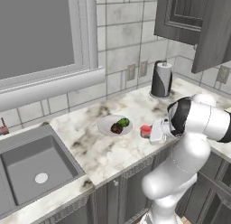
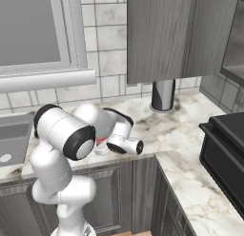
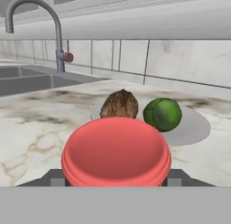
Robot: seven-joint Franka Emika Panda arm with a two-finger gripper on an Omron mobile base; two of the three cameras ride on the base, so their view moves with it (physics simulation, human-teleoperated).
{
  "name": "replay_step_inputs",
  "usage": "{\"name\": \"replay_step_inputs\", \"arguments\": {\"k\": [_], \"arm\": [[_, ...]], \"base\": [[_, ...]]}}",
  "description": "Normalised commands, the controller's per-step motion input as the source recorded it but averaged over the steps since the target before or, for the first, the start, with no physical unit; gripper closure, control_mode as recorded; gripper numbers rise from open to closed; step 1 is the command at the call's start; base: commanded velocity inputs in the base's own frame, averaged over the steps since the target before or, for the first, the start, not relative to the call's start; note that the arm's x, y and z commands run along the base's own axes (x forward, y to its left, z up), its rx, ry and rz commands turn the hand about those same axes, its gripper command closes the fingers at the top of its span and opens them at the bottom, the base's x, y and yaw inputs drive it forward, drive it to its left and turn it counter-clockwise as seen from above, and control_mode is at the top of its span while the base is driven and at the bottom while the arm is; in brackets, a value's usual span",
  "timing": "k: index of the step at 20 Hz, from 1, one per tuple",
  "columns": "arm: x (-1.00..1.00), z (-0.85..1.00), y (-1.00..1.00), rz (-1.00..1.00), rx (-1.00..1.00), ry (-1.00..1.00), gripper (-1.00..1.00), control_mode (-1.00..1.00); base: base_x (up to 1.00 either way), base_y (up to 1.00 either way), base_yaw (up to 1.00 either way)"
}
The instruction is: Pick the avocado and bread from the counter and place them on the plate. Then pick the jam from the cabinet and place it next to the plate. Lastly close the cabinet door.
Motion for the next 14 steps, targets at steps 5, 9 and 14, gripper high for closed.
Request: {"name": "replay_step_inputs", "arguments": {"k": [5,9,14], "arm": [[0.17,-0.21,0.00,0.00,0.03,0.00,1.00,-1.00],[0.20,-0.18,0.00,0.00,0.02,0.00,1.00,-1.00],[0.20,-0.17,0.00,0.00,0.01,0.00,1.00,-1.00]], "base": [[0.00,0.00,0.00],[0.00,0.00,0.00],[0.00,0.00,0.00]]}}
